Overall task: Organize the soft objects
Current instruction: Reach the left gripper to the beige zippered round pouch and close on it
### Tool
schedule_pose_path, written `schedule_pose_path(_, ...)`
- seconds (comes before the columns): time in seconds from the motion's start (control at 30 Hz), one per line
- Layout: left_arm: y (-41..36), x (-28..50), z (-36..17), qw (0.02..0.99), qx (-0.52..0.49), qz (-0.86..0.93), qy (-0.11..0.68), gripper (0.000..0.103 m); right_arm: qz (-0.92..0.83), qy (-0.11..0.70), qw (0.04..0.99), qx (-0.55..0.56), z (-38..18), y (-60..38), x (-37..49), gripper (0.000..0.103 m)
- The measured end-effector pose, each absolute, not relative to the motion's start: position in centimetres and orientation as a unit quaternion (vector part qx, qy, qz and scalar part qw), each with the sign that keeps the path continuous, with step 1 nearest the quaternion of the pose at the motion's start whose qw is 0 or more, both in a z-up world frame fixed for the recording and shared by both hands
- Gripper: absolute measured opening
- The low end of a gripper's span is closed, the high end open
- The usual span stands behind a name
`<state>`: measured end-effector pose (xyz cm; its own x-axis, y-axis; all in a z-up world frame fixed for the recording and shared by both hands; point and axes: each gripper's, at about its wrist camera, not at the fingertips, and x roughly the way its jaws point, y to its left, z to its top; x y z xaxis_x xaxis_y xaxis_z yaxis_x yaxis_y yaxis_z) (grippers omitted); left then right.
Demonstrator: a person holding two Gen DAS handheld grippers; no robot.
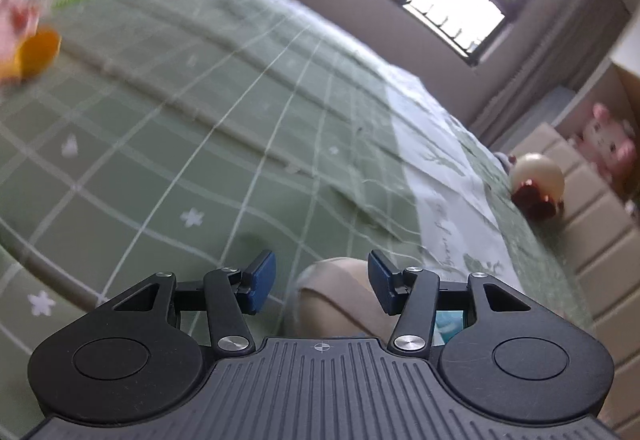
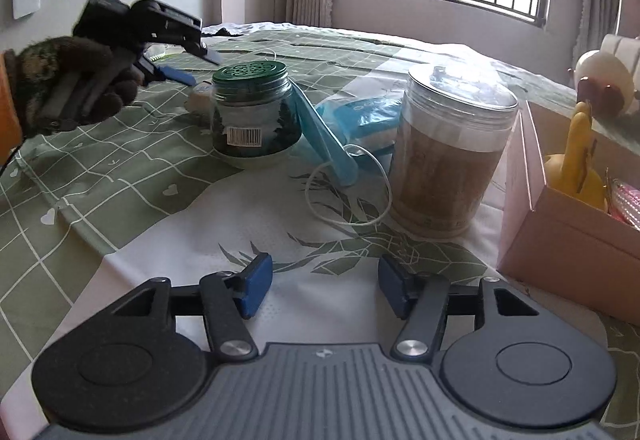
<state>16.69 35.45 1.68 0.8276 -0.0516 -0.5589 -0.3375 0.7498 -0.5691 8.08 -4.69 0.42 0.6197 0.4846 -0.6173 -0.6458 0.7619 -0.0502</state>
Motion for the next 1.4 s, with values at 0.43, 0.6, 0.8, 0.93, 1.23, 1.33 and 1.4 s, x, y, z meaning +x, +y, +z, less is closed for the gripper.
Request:
schedule_pose_path(0.43, 35.7, 16.6, -1.6, 0.859, -0.402, -0.082, 0.306, 0.058, 0.319, 0.304, 0.889, -0.125, 0.3, -4.8, 8.4, 0.063)
schedule_pose_path(0.6, 34.7, 16.0, -0.8, 0.848, -0.426, -0.159, 0.271, 0.057, 0.319, 0.304, 0.889, -0.126, 0.3, -4.8, 8.4, 0.063)
schedule_pose_path(0.8, 32.7, 17.7, -0.5, 0.873, -0.377, -0.024, 0.309, 0.057, 0.317, 0.304, 0.889, -0.128, 0.4, -4.7, 8.2, 0.064)
schedule_pose_path(0.93, 32.2, 18.3, -0.6, 0.873, -0.375, -0.001, 0.31, 0.057, 0.318, 0.305, 0.887, -0.135, 1.8, -4.2, 8.3, 0.063)
schedule_pose_path(1.23, 32.5, 17.5, -1.0, 0.882, -0.368, -0.027, 0.295, 0.057, 0.329, 0.302, 0.887, -0.118, 15.5, 4.0, 16.4, 0.054)
schedule_pose_path(1.33, 33.2, 17.4, -1.6, 0.877, -0.381, -0.045, 0.289, 0.057, 0.295, 0.411, 0.857, -0.094, 15.1, 8.8, 23.7, 0.028)
schedule_pose_path(1.4, 33.8, 17.5, -2.1, 0.871, -0.398, -0.055, 0.282, 0.055, 0.266, 0.458, 0.844, -0.084, 13.0, 11.4, 27.8, 0.024)
